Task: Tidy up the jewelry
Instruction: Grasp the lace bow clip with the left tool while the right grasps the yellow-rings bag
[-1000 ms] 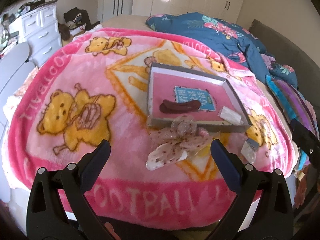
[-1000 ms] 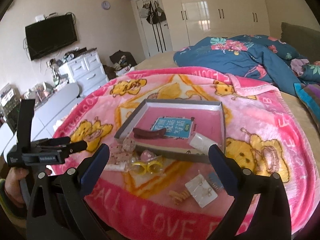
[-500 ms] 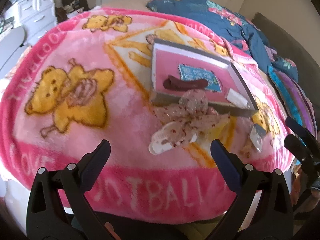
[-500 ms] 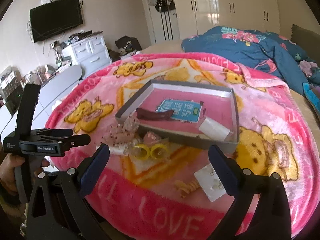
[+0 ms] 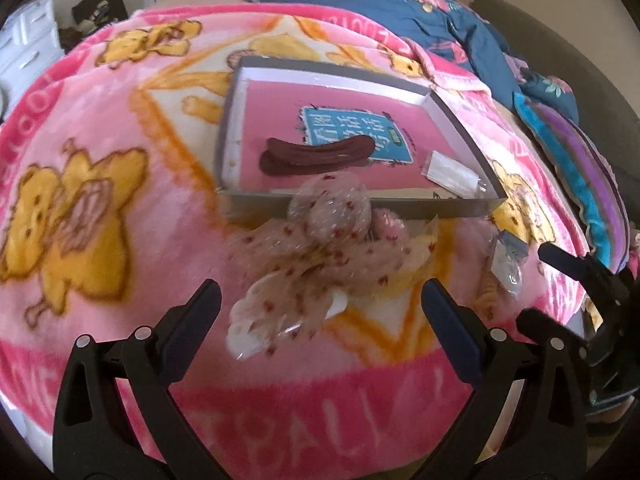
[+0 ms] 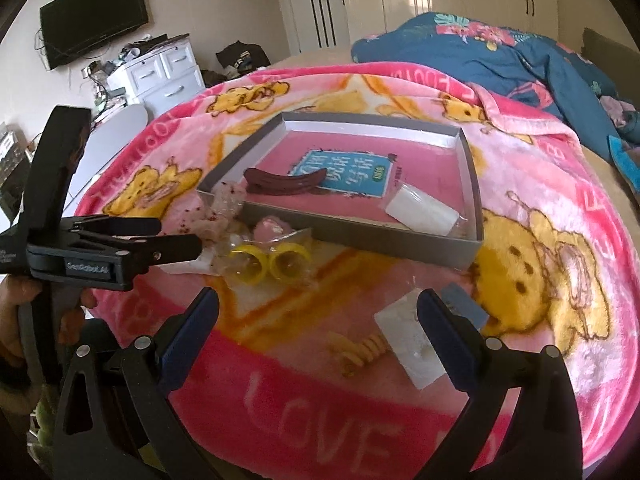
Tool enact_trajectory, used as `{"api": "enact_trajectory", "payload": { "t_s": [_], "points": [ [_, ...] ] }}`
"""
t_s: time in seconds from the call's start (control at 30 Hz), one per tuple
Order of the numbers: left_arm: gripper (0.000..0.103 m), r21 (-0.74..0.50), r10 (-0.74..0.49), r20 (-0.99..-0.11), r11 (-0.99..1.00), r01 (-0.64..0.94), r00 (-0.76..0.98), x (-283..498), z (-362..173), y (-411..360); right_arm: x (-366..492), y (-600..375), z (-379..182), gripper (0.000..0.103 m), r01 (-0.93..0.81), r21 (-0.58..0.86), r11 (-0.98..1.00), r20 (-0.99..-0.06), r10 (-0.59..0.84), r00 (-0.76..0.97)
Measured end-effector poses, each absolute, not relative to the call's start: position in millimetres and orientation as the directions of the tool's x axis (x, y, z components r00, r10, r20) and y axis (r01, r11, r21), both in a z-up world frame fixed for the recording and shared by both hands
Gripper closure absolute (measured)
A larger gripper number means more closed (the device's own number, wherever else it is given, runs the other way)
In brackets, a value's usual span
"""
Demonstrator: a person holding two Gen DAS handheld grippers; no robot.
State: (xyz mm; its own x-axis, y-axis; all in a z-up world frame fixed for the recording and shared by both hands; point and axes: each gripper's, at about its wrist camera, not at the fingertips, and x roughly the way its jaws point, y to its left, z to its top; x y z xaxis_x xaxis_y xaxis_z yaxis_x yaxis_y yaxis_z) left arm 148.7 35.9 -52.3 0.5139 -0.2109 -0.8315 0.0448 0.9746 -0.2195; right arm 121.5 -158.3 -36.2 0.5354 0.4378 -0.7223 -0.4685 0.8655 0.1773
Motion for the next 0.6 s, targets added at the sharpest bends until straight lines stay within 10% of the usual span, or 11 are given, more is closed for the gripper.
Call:
{"api": "enact_trajectory", "payload": {
  "t_s": [0.17,0.43,0.6],
  "points": [
    [0.015,-0.289,-0.262,-0.828,0.957,0.022,0.495,164.8,-60.2,44.9,128.3,-151.2,-51.7,0.004,-0.478,0.180,0.860,-0.748,0.435,0.501],
    [0.088,-0.376,-0.340,-0.810,0.926,0.022,0.478,172.4,-62.2,57.4,143.6,-111.6,-70.3,0.004,-0.546,0.175,0.819,-0.765,0.462,0.449],
    [0.097,-0.388,-0.356,-0.800,0.921,0.036,0.484,166.4,-56.3,59.7,151.9,-85.9,-83.3,0.004,-0.567,0.169,0.806,-0.772,0.466,0.432]
  ]
}}
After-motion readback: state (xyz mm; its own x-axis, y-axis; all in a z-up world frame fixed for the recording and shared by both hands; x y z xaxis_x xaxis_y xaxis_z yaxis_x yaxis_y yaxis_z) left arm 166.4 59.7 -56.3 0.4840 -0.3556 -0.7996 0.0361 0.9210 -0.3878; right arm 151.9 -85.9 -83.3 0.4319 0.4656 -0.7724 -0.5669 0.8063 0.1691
